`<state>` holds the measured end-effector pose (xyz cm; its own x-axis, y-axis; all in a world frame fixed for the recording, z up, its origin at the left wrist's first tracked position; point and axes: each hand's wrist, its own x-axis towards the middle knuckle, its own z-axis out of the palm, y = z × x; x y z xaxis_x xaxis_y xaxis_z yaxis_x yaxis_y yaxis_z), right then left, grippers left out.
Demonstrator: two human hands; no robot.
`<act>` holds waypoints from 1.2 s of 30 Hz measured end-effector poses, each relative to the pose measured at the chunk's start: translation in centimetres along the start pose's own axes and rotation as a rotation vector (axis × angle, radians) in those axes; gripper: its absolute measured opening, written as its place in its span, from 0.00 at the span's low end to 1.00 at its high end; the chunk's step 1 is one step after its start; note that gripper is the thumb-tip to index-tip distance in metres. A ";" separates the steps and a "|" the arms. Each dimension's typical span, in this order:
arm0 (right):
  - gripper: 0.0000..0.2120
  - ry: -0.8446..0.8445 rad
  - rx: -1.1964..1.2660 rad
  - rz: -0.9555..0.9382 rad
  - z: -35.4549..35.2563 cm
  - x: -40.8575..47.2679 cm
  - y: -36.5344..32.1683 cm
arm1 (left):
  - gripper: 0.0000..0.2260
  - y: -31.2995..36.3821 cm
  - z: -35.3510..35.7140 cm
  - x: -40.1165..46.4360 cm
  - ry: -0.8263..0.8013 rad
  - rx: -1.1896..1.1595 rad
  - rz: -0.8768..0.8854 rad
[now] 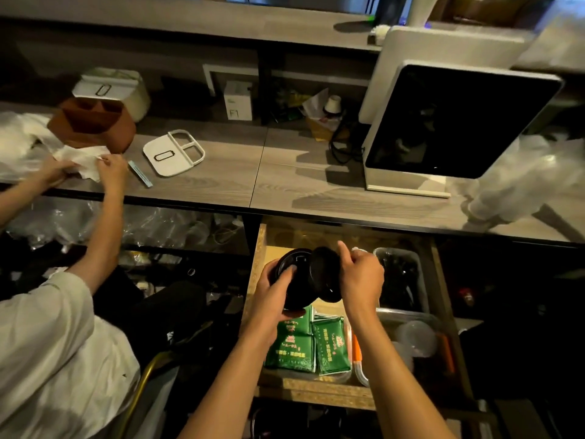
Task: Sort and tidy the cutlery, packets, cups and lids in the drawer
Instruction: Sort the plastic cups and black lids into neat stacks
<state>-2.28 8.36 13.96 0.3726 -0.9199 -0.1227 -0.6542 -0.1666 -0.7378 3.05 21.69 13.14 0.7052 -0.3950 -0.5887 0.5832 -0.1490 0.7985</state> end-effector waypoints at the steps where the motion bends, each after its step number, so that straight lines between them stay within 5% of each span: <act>1: 0.26 0.028 -0.066 -0.009 -0.4 0.2 0.0 | 0.12 0.1 0.4 -0.1 -0.004 0.000 0.009; 9: 0.21 0.093 -0.354 -0.126 -3.7 2.8 -0.8 | 0.24 1.3 4.7 -0.7 -0.096 0.009 0.051; 13: 0.21 0.118 -0.423 -0.202 -4.8 3.9 -0.5 | 0.23 1.9 7.0 -0.7 -0.172 0.042 0.032; 17: 0.21 0.137 -0.274 -0.216 -5.9 4.9 0.7 | 0.08 1.7 8.9 -0.4 -0.167 0.042 0.011; 26: 0.09 -0.365 0.360 -0.219 -7.5 5.9 2.9 | 0.12 0.6 11.9 -0.3 -0.080 -0.098 -0.042; 36: 0.24 -0.679 0.477 0.242 -9.8 7.6 3.4 | 0.13 0.7 14.5 -0.8 -0.146 -0.079 -0.001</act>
<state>-8.12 -2.67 17.03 0.6712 -0.4739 -0.5701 -0.4767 0.3130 -0.8214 -2.91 8.77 15.96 0.6420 -0.5232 -0.5604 0.6175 -0.0803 0.7825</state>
